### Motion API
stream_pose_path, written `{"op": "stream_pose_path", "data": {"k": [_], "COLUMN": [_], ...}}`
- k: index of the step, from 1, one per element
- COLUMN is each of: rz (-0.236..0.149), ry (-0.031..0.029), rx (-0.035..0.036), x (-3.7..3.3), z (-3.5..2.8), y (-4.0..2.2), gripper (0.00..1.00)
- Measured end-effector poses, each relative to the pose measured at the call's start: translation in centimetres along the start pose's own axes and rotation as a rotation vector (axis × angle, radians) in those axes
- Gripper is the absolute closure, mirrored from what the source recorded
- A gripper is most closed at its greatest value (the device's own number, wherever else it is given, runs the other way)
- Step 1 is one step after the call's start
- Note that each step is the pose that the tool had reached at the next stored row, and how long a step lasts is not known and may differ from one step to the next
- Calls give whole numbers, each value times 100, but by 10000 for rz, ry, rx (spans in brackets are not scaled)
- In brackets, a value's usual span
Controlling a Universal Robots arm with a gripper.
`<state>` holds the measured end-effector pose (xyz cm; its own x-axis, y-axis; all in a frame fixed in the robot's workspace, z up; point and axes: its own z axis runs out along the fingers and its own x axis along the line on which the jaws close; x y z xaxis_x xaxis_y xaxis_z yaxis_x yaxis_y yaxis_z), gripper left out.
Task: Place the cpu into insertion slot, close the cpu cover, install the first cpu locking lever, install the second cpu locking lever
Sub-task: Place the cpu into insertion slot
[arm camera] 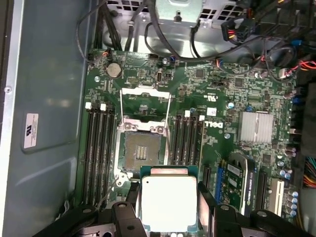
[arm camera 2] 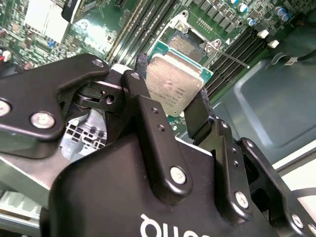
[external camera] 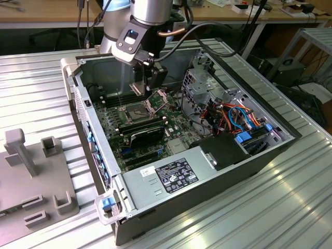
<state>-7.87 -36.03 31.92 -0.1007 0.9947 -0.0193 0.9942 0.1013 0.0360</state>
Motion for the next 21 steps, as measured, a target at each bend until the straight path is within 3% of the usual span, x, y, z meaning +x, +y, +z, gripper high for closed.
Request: {"op": "stream_pose_path", "data": {"k": [7, 21], "rz": [-442, -510], "ry": [16, 19], "rx": [-8, -10], "x": [59, 60], "z": [48, 54], "y": [18, 19], "gripper": [45, 45]}}
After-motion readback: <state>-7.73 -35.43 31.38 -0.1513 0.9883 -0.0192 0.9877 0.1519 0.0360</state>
